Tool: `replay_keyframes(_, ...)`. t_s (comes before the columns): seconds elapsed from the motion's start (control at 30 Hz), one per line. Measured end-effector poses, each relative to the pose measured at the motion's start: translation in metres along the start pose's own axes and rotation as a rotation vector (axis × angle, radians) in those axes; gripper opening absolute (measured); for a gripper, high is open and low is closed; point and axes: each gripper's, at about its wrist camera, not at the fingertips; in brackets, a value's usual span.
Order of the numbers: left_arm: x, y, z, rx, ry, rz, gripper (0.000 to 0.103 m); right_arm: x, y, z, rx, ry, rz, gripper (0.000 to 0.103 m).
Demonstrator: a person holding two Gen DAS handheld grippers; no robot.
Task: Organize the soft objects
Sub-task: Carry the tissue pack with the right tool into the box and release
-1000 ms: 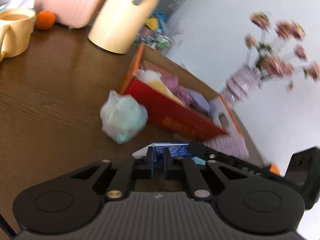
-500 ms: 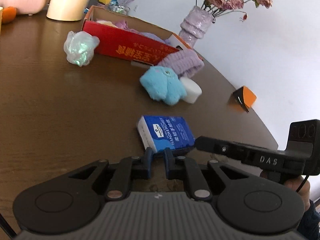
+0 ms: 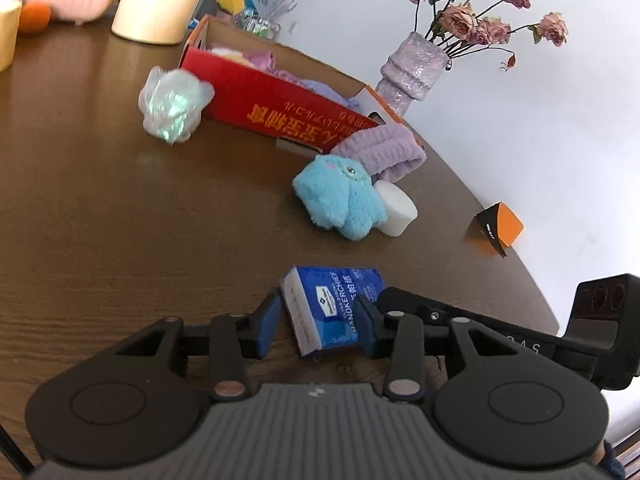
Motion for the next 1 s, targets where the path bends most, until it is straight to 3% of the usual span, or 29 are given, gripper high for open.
replay_keyframes(0.03,0.002,0.0,0.002,0.01,-0.016,-0.016,0.028,-0.001,-0.001,0.002,0.004,-0.004,0.002,0.02)
replay_keyframes(0.2,0.011,0.003,0.005,0.016,-0.055,-0.072,0.023,-0.007,-0.002,0.005,0.016,0.031,0.045,0.018)
replay_keyframes(0.37,-0.002,0.022,-0.003,-0.052,-0.085,-0.025,0.022,-0.004,0.002,0.001,0.003,0.037,0.037,0.018)
replay_keyframes(0.5,-0.022,0.059,0.002,-0.102,-0.105,0.026,0.022,0.0,0.021,-0.008,-0.052,0.038,0.011,0.018)
replay_keyframes(0.73,-0.056,0.153,0.039,-0.173,-0.136,0.065,0.022,-0.012,0.099,-0.012,-0.156,0.016,-0.054,0.018)
replay_keyframes(0.87,-0.062,0.205,0.08,-0.16,-0.136,0.063,0.022,-0.032,0.162,0.005,-0.181,0.008,-0.056,0.018)
replay_keyframes(1.0,-0.063,0.239,0.135,-0.082,-0.092,0.028,0.022,-0.059,0.217,0.031,-0.172,-0.008,-0.033,0.018)
Point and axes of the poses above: each gripper's, at about its wrist camera, not at the fingertips, and z roughly the way its jaws point, x to its left, y to its top, and after that the axes turned 11 degrees about y, right-handed
